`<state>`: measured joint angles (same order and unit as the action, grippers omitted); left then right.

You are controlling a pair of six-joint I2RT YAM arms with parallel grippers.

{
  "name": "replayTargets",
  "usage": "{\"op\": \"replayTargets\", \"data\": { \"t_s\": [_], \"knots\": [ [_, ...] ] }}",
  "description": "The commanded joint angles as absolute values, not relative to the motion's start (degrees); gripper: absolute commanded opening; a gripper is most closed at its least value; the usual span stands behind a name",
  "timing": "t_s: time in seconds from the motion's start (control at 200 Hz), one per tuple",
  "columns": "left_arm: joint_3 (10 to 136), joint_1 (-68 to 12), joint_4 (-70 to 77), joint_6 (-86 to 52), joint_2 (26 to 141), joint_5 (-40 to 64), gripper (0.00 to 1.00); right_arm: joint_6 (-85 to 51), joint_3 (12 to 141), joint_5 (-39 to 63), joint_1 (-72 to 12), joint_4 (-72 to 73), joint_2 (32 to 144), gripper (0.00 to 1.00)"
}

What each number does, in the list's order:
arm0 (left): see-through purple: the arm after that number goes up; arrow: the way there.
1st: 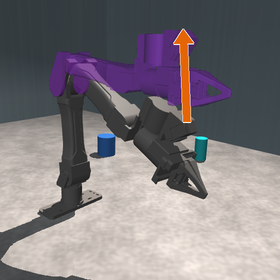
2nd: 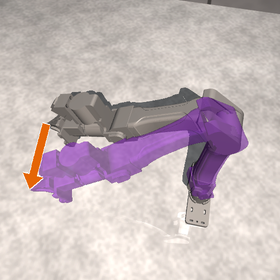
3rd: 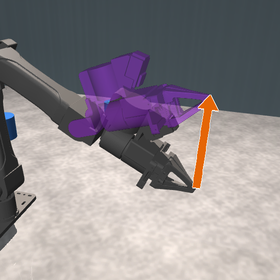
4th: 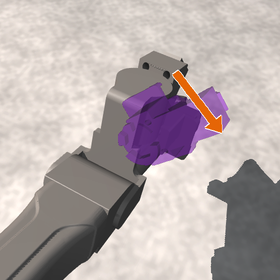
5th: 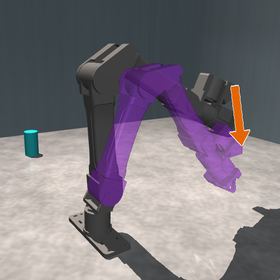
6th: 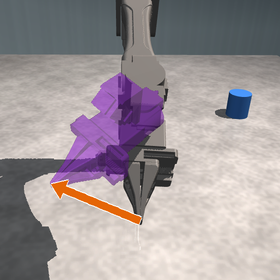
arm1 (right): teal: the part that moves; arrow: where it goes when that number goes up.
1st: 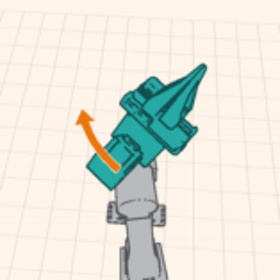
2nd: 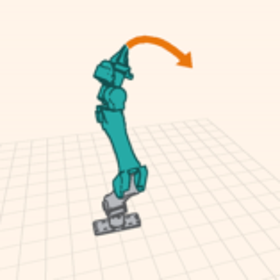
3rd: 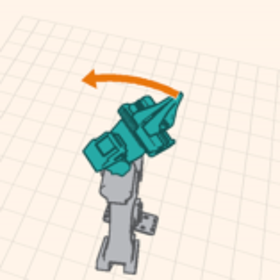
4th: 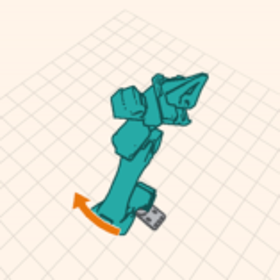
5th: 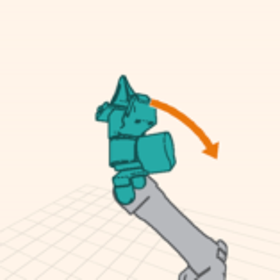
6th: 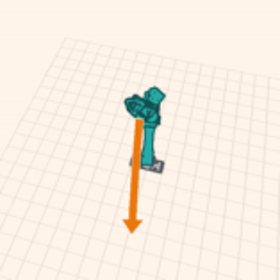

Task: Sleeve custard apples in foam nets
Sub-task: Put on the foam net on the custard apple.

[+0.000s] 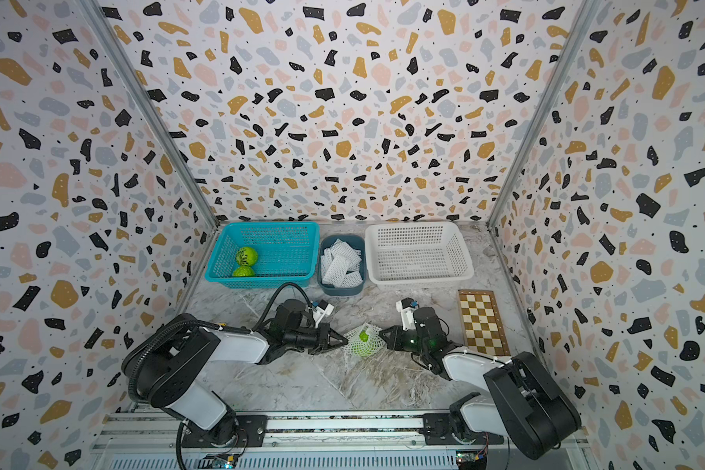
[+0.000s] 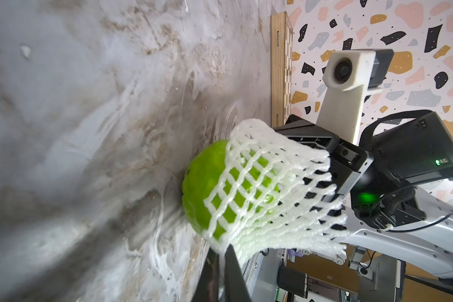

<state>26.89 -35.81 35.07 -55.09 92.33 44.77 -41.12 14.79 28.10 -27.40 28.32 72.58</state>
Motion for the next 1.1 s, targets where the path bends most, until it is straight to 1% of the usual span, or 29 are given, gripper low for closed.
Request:
{"op": "replayTargets", "data": {
  "t_s": [0.0,0.25,0.761,1.096],
  "knots": [
    [26.19,-36.30,38.02,-55.01,92.42,46.56,0.00,-41.03,13.74,29.86,-27.69,28.47,71.54,0.00],
    [26.13,-36.69,38.50,-54.90,94.71,46.68,0.00,-40.40,13.11,30.31,-27.81,29.39,73.28,0.00],
    [26.61,-38.45,37.98,-52.76,98.34,45.66,0.02,-37.62,13.22,25.12,-31.63,30.04,78.31,0.00],
    [28.46,-39.11,31.38,-48.10,98.09,42.58,0.04,-36.07,14.19,21.08,-33.31,29.32,79.78,0.00]
  ]
}}
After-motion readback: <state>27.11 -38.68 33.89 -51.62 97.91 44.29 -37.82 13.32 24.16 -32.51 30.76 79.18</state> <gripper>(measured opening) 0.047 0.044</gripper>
